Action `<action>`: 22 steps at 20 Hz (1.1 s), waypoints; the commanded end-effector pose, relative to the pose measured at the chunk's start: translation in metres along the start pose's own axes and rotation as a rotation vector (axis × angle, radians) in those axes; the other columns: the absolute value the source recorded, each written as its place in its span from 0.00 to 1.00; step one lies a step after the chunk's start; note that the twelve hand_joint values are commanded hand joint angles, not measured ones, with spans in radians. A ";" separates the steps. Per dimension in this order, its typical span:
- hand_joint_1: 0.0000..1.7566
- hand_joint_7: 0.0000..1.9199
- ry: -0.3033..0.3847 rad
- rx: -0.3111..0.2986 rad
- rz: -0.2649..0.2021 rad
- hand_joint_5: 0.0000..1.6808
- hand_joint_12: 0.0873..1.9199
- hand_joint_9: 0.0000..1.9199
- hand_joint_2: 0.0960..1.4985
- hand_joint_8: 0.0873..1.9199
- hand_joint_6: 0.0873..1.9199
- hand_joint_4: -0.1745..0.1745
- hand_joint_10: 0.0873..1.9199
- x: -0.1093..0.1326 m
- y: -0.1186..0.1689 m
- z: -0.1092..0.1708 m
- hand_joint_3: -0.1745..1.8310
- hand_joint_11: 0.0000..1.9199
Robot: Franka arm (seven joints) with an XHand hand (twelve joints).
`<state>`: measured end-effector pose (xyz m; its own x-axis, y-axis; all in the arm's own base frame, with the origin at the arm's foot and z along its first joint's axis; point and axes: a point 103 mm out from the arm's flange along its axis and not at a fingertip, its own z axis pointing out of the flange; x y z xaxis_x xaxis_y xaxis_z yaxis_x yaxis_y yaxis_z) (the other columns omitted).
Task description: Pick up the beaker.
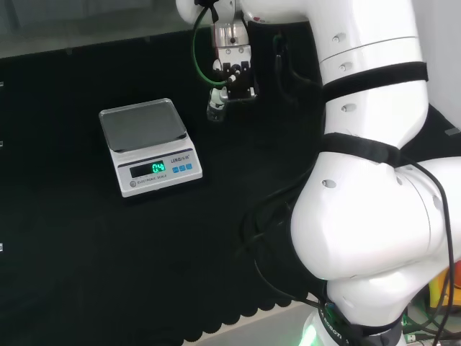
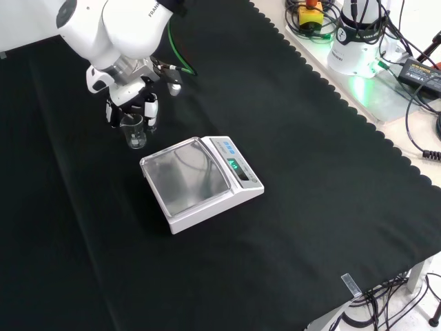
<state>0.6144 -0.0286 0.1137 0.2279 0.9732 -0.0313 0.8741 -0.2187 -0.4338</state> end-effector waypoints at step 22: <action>0.62 0.48 -0.098 0.003 -0.015 0.50 0.30 0.72 0.47 0.35 0.35 0.00 0.06 -0.005 -0.060 -0.090 0.37 0.75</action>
<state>0.6054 -0.0377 0.2097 0.1931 0.9766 -0.0950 0.8754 -0.2152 -0.4328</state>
